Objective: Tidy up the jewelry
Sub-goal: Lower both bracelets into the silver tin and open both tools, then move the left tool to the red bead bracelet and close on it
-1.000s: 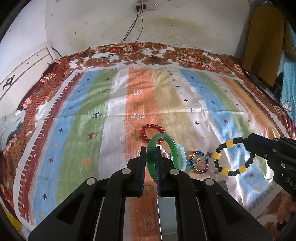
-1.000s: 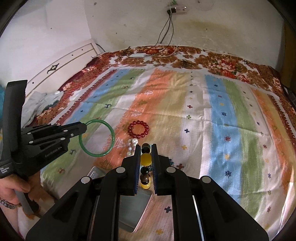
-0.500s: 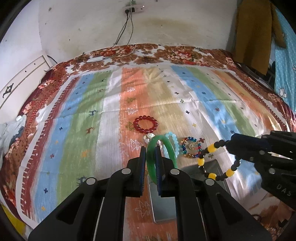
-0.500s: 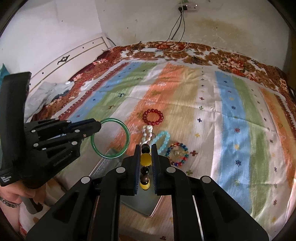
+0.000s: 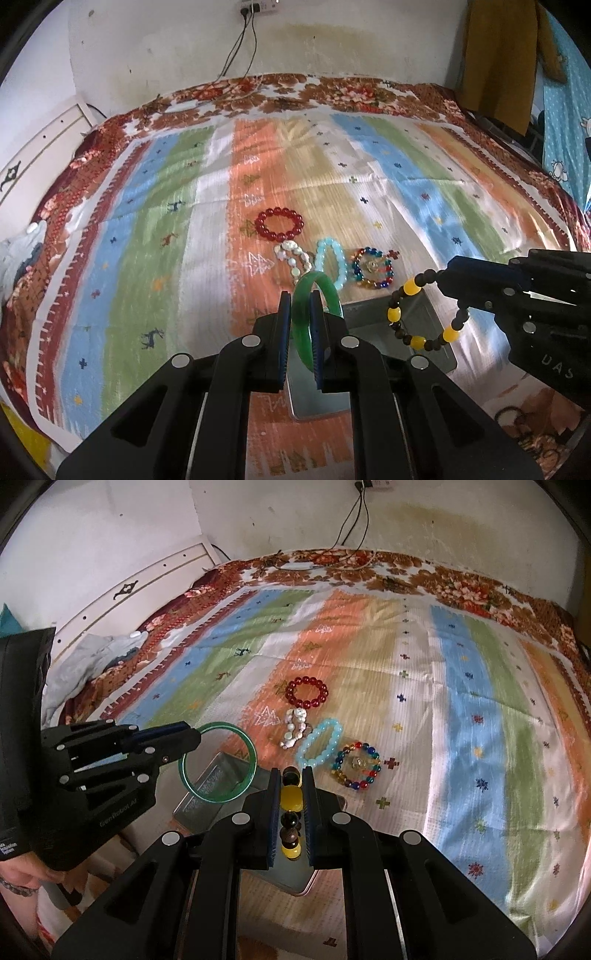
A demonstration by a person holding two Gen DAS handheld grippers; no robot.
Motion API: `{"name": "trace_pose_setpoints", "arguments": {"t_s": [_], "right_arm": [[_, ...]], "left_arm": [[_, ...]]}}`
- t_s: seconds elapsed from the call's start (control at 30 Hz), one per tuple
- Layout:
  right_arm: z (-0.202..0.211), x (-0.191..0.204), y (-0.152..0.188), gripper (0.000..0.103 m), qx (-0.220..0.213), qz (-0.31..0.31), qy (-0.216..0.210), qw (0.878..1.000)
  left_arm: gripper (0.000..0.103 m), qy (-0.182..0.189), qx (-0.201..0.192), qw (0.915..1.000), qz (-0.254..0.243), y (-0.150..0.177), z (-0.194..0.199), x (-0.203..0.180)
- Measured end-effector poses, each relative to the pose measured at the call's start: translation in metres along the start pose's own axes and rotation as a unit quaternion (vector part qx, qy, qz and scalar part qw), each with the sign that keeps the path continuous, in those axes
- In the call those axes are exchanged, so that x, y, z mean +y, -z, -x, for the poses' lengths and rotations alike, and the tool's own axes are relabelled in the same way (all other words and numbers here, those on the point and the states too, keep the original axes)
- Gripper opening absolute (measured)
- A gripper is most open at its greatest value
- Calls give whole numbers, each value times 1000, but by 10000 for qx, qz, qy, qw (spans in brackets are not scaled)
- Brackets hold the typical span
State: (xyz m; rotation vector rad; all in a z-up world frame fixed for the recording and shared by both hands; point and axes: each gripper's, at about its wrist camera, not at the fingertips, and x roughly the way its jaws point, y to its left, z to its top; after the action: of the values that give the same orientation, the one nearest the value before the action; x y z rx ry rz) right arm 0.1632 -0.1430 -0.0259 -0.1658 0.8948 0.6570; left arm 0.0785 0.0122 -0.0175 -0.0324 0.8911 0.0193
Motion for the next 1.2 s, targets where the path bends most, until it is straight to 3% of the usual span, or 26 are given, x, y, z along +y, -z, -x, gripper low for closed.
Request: {"name": "trace_pose_setpoints", "arguments": {"t_s": [0.03, 0.1, 0.13, 0.17, 0.63, 0.97, 1.2], "right_arm": [[-1, -2, 0, 14, 20, -46, -38, 10000], [-2, -4, 0, 28, 35, -88, -59, 9999], [-1, -5, -1, 42, 13, -82, -34, 10000], [-1, -5, -1, 46, -19, -66, 9, 10000], [-10, -18, -4, 65, 20, -116, 435, 9990], [-19, -33, -9, 79, 57, -249, 672, 9974], [-27, -44, -17, 83, 56, -358, 704, 9969]], "left_arm": [[22, -23, 20, 10000, -5, 0, -1, 0], [45, -56, 1, 10000, 16, -1, -1, 1], [48, -59, -21, 10000, 28, -2, 0, 2], [48, -75, -33, 10000, 35, -2, 0, 3], [79, -388, -149, 9988, 263, -13, -5, 22], [90, -608, -201, 9973, 349, -24, -11, 31], [96, -738, -236, 9966, 283, -30, -17, 34]]}}
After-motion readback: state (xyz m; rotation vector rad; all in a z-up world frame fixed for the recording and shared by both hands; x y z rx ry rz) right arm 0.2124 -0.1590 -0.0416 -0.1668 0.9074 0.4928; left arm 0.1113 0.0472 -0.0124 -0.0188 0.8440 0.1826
